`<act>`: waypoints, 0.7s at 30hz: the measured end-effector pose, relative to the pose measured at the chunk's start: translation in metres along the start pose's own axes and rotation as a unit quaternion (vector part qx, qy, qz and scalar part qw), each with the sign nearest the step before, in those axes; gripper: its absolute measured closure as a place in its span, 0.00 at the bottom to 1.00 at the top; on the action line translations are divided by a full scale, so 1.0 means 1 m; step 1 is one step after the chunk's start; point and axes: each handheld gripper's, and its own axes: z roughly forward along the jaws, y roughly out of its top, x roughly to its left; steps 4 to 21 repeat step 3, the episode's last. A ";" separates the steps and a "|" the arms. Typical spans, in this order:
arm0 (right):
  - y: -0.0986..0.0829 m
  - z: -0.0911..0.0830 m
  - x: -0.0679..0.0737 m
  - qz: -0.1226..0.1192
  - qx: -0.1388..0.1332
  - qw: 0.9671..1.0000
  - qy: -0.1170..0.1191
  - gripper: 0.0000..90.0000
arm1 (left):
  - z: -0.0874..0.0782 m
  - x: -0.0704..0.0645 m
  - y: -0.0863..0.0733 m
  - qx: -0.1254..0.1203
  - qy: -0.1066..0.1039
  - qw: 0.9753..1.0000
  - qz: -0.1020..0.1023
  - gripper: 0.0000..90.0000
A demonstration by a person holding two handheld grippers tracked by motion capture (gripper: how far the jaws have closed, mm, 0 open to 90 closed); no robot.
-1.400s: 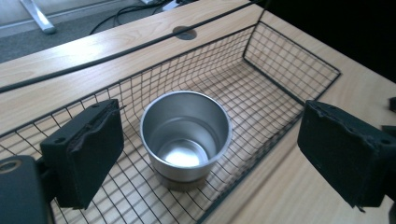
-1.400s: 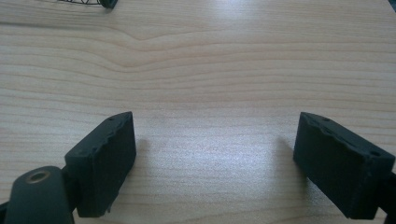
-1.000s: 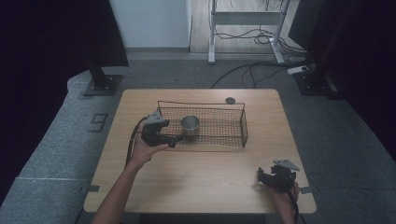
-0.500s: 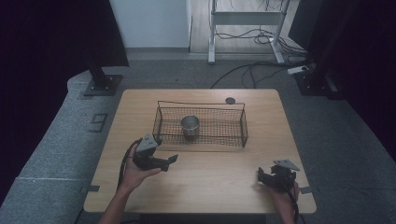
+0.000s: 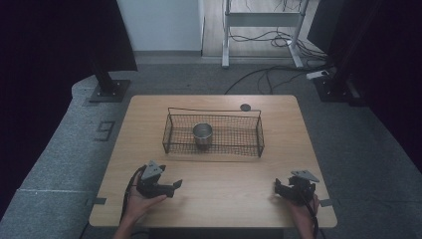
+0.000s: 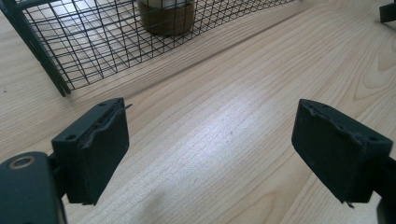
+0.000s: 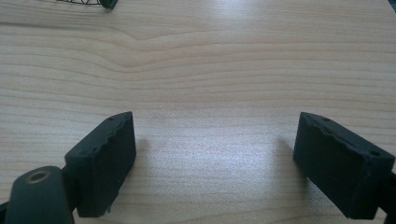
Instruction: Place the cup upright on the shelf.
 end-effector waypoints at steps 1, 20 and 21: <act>0.000 0.000 0.000 0.000 0.000 1.000 0.000 0.14 | 0.001 0.000 0.000 -0.001 -0.002 1.000 -0.001 0.12; 0.000 0.000 0.000 0.001 0.000 1.000 0.000 0.14 | 0.002 0.000 -0.001 0.002 0.001 1.000 0.000 0.12; 0.000 0.000 0.000 0.001 0.000 1.000 0.000 0.14 | 0.002 0.000 -0.001 0.002 0.001 1.000 0.000 0.12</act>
